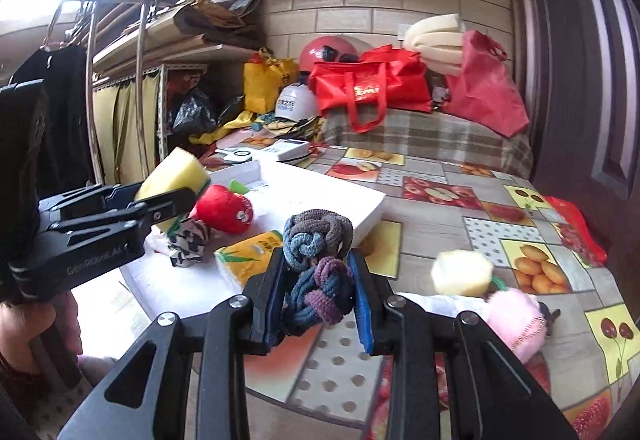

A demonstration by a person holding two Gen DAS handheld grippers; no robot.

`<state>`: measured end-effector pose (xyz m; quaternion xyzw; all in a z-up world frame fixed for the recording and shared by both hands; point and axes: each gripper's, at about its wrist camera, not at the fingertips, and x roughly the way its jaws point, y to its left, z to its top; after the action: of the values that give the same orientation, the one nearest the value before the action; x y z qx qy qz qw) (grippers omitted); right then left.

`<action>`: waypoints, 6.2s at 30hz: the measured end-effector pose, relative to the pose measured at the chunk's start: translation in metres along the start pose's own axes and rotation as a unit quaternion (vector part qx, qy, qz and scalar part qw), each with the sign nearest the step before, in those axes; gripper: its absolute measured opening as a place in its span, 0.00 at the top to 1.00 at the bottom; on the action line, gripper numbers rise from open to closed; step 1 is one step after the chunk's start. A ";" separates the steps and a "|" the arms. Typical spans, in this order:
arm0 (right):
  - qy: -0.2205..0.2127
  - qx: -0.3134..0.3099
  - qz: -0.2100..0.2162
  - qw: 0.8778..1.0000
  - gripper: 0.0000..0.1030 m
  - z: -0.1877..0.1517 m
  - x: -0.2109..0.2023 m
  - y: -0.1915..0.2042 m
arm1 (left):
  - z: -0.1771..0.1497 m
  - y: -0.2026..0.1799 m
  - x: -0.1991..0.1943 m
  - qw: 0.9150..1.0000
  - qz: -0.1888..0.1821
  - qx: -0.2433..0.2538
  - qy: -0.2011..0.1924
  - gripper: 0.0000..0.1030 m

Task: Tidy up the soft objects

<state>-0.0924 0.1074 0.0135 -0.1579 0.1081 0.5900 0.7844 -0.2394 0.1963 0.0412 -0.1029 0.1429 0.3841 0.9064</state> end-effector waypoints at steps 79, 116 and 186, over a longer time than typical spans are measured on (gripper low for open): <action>-0.049 0.129 -0.090 0.986 0.00 -0.006 -0.016 -0.080 | 0.003 0.013 0.008 0.995 0.090 -0.018 -0.030 0.00; 0.074 0.246 0.010 0.966 0.57 -0.048 -0.016 -0.204 | -0.014 -0.222 0.130 0.944 -0.128 0.200 0.228 0.46; 0.047 -0.038 0.110 0.992 0.57 -0.001 0.024 0.039 | 0.005 0.041 0.014 0.999 0.009 -0.035 0.014 0.56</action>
<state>-0.1233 0.1382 -0.0002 -0.2027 0.1387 0.6682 0.7023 -0.2587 0.2347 0.0380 -0.1389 0.1426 0.3956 0.8966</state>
